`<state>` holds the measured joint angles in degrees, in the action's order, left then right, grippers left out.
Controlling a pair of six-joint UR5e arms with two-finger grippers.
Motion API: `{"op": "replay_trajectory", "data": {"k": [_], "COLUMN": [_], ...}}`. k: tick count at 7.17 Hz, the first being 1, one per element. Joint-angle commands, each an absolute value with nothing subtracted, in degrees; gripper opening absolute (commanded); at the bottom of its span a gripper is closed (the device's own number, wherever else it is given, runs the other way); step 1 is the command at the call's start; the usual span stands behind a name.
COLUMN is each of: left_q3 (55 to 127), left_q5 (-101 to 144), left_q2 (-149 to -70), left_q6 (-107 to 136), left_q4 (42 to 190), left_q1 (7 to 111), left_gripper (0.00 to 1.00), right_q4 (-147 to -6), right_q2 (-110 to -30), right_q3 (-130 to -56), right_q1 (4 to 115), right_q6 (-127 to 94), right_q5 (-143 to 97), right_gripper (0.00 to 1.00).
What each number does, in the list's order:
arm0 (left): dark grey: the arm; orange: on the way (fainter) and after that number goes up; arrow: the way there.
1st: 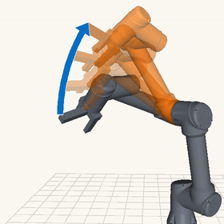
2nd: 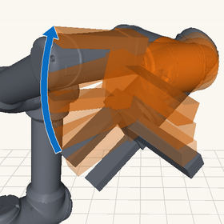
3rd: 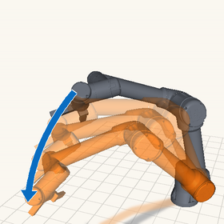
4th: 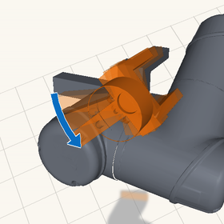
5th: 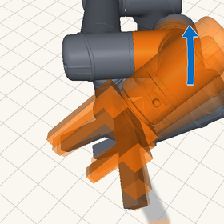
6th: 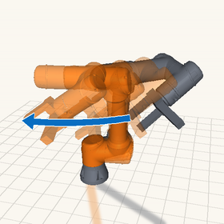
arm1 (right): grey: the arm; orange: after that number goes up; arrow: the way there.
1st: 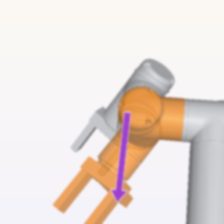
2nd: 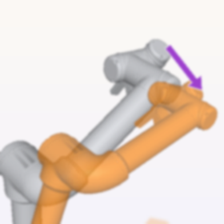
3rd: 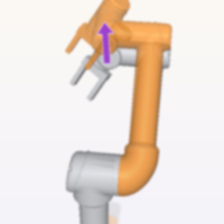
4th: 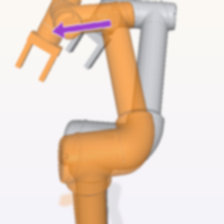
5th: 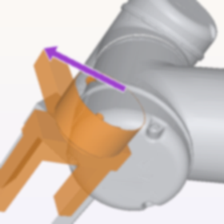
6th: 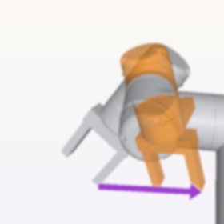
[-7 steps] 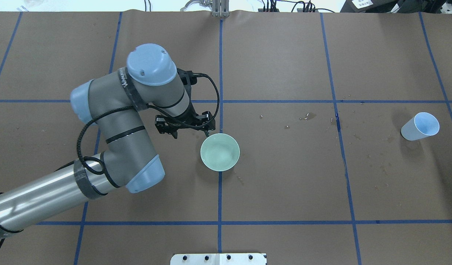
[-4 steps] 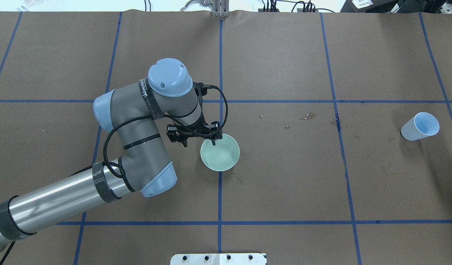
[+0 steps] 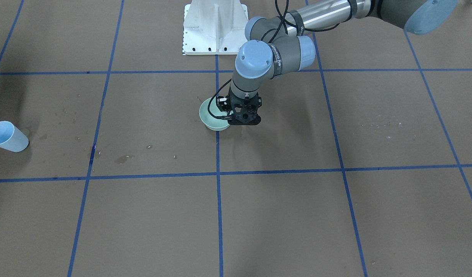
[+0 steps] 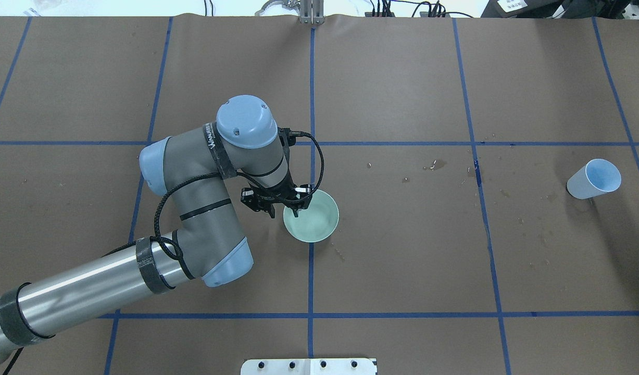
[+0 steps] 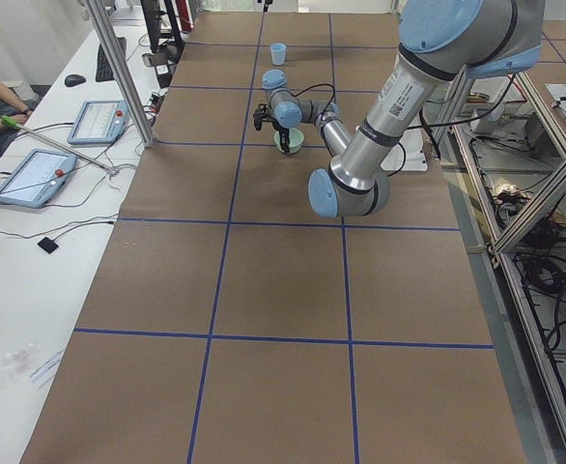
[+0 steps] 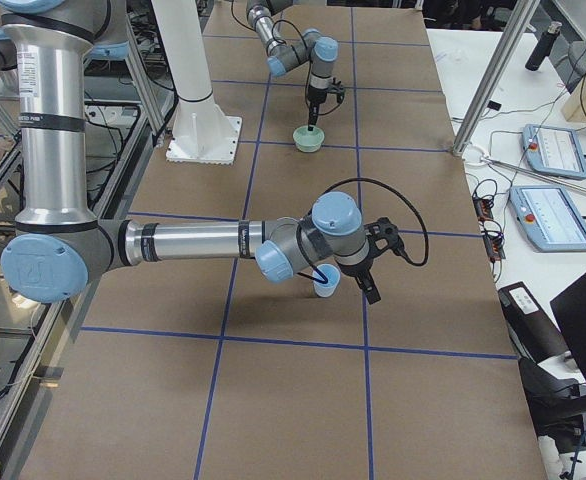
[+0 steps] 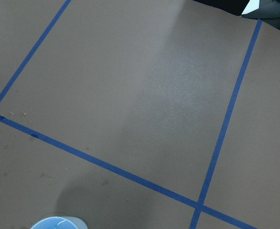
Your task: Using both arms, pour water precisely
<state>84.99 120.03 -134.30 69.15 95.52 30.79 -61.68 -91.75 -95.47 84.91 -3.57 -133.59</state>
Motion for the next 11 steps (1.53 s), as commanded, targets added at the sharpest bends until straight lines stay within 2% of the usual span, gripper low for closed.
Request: {"op": "replay_trajectory", "data": {"k": [1, 3, 4, 5, 7, 9, 11], "left_q3": [84.29, 83.32, 83.32, 83.58, 87.60, 97.60, 104.56], "left_q5": [119.97, 119.97, 119.97, 120.06, 122.15, 133.46, 133.94], "left_q2": [-134.30, -134.30, -134.21, -134.21, -133.43, -120.83, -103.97], "left_q6": [69.08, 69.17, 69.08, 68.73, 68.56, 61.15, 43.26], "left_q4": [96.58, 97.99, 98.17, 98.17, 97.30, 97.30, 97.91], "left_q1": [30.50, 30.24, 30.23, 30.32, 33.98, 44.86, 50.50], "left_gripper": [0.38, 0.36, 0.05, 0.00, 0.00, 0.00, 0.00], "right_q4": [-61.79, -61.79, -61.79, -61.79, -62.74, -65.74, -65.92], "right_q2": [-91.41, -91.06, -91.05, -91.05, -90.88, -90.61, -91.06], "right_q3": [-95.36, -95.36, -95.36, -95.36, -95.45, -95.97, -96.68], "right_q1": [84.90, 84.81, 84.81, 84.81, 84.73, 85.34, 85.69], "right_q6": [-3.52, -3.52, -3.52, -3.52, -3.60, -3.60, -3.60], "right_q5": [-133.59, -133.59, -133.59, -133.59, -133.59, -135.69, -135.62], "right_gripper": [0.99, 0.99, 0.99, 0.99, 0.99, 0.99, 0.99]}}
